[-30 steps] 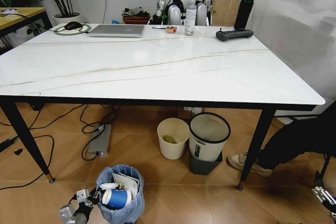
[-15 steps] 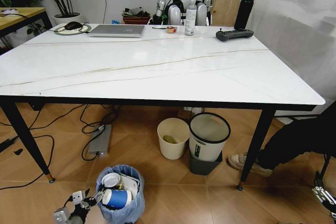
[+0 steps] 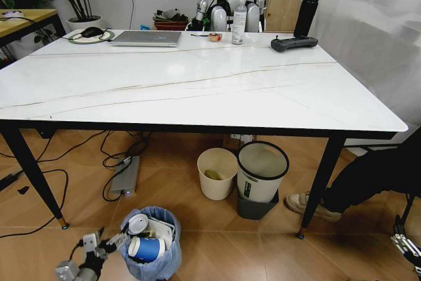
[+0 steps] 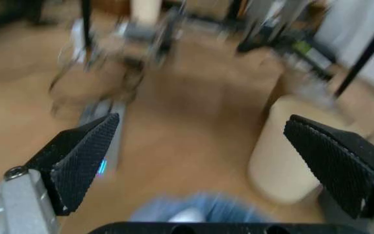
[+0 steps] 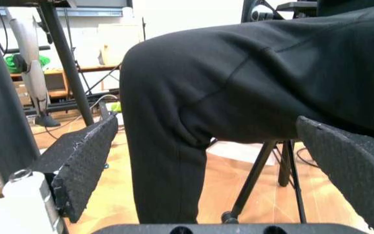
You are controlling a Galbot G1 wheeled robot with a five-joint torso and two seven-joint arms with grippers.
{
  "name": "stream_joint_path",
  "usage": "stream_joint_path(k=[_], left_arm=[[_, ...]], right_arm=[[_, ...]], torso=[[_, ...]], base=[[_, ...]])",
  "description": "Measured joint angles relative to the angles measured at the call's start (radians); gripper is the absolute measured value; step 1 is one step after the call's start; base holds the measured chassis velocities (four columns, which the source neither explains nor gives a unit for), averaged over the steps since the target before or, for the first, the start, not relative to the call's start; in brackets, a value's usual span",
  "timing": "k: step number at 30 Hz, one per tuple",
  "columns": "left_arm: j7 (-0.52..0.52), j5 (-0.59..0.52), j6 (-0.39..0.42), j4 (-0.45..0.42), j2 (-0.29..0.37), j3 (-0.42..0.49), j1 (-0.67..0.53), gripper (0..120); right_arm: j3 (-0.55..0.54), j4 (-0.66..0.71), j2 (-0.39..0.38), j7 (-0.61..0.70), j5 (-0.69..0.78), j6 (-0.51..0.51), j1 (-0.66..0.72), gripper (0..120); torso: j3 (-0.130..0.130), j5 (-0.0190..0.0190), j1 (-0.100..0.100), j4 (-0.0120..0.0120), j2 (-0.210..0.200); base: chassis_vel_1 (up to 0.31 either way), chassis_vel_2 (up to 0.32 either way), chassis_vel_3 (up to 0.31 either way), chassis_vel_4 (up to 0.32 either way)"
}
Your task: Pick up the trash bin and place the trash from the table into it.
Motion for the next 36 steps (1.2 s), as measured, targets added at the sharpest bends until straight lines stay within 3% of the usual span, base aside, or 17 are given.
stream_joint_path(k=[3, 8, 19, 36], left_arm=[[0.005, 0.028, -0.003, -0.164, -0.002, -0.016, 0.042, 100], [0.004, 0.044, 0.001, -0.226, -0.006, -0.006, 0.062, 100], [0.028, 0.097, -0.067, -0.163, -0.032, 0.025, 0.13, 100], [0.036, 0.125, -0.071, -0.158, -0.037, 0.041, 0.169, 100]], right_arm=[[0.0, 0.0, 0.0, 0.0, 0.0, 0.0, 0.0, 100], [0.0, 0.0, 0.0, 0.0, 0.0, 0.0, 0.0, 100], [0.0, 0.0, 0.0, 0.0, 0.0, 0.0, 0.0, 100], [0.0, 0.0, 0.0, 0.0, 0.0, 0.0, 0.0, 100]], torso=[[0.0, -0.0002, 0.0, 0.0001, 0.0], [0.0, -0.0003, 0.0, 0.0, 0.0], [0.0, -0.0005, 0.0, 0.0001, 0.0], [0.0, -0.0004, 0.0, 0.0001, 0.0]], base=[[0.0, 0.0, 0.0, 0.0], [0.0, 0.0, 0.0, 0.0], [0.0, 0.0, 0.0, 0.0], [0.0, 0.0, 0.0, 0.0]])
